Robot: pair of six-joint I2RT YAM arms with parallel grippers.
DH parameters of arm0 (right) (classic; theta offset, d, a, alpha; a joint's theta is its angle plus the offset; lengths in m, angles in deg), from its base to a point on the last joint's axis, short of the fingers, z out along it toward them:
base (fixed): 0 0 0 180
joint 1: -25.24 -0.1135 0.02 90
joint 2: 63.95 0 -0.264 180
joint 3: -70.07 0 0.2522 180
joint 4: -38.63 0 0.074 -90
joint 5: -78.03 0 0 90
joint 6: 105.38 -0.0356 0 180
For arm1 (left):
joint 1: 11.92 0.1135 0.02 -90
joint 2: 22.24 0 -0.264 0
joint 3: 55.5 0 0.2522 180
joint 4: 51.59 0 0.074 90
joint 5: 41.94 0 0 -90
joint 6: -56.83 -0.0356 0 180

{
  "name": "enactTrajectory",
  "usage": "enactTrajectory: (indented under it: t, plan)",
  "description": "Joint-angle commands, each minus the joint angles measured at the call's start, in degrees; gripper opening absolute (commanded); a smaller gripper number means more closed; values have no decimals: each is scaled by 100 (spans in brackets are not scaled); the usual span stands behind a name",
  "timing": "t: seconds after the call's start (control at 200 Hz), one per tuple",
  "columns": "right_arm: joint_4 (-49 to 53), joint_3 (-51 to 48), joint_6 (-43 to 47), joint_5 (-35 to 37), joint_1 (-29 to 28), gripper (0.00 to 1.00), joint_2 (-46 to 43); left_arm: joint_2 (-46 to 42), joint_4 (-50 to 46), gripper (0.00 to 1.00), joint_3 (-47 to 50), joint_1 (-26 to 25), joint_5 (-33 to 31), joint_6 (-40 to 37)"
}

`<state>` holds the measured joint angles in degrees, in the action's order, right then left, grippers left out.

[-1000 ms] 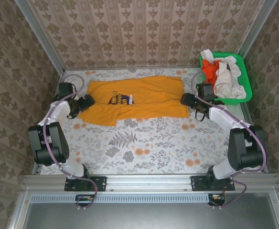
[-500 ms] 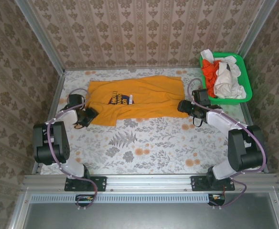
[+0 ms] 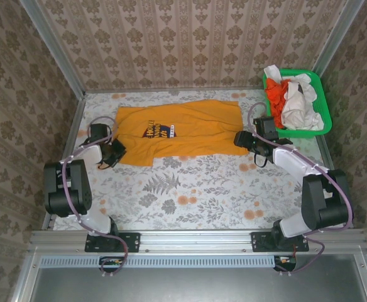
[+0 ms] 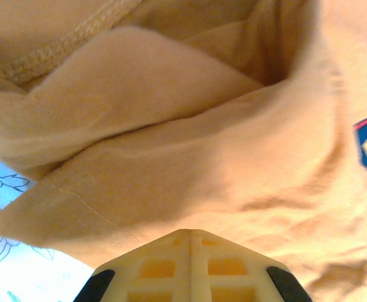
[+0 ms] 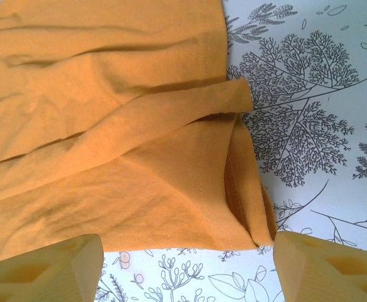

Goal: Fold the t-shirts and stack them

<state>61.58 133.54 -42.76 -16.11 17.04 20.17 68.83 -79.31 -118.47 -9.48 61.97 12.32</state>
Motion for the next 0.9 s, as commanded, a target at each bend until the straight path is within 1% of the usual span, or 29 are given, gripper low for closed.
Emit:
enactTrajectory:
  t: [0.0, 0.07, 0.165, 0.17, 0.225, 0.26, 0.31, 0.445, 0.495, 0.55, 0.645, 0.725, 0.8, 0.895]
  plan:
    - [131, 121, -5, -16, -36, 73, -129, -330, -226, 0, -140, 37, 37, 57]
    - [126, 149, -5, -49, -64, 73, -95, -411, -286, 0, -200, 33, 37, 40]
    - [126, 231, 14, -114, -176, 73, 6, -423, -575, 0, -291, 25, -121, -106]
    - [126, 240, 13, -113, -192, 73, 12, -419, -587, 1, -286, 23, -137, -122]
    - [94, 295, 15, -134, -365, 73, 74, -439, -676, 23, -244, 63, -293, -261]
    - [70, 333, 7, -131, -489, 73, 121, -464, -697, 31, -180, 123, -381, -333]
    - [29, 391, -32, -122, -684, 73, 200, -463, -687, 40, -84, 243, -450, -399]
    - [-209, 654, -218, -218, -1369, 73, 544, -389, -523, 48, 178, 579, -444, -535]
    - [-289, 835, -298, -220, -1729, 72, 768, -375, -375, 50, 242, 690, -389, -535]
    - [-345, 1073, -384, -213, -2107, 72, 1032, -330, -257, 53, 260, 761, -345, -560]
    - [-373, 1522, -457, -229, -2634, 72, 1573, -143, -125, 53, 131, 824, -256, -638]
    - [-284, 1837, -462, -181, -2879, 72, 1866, 42, -35, 51, 17, 834, -128, -633]
    - [-332, 1903, -519, -157, -2941, 72, 1946, 159, 59, 43, -27, 836, 46, -574]
    - [-362, 1938, -546, -162, -2941, 72, 1999, 175, 95, 30, -26, 820, 176, -542]
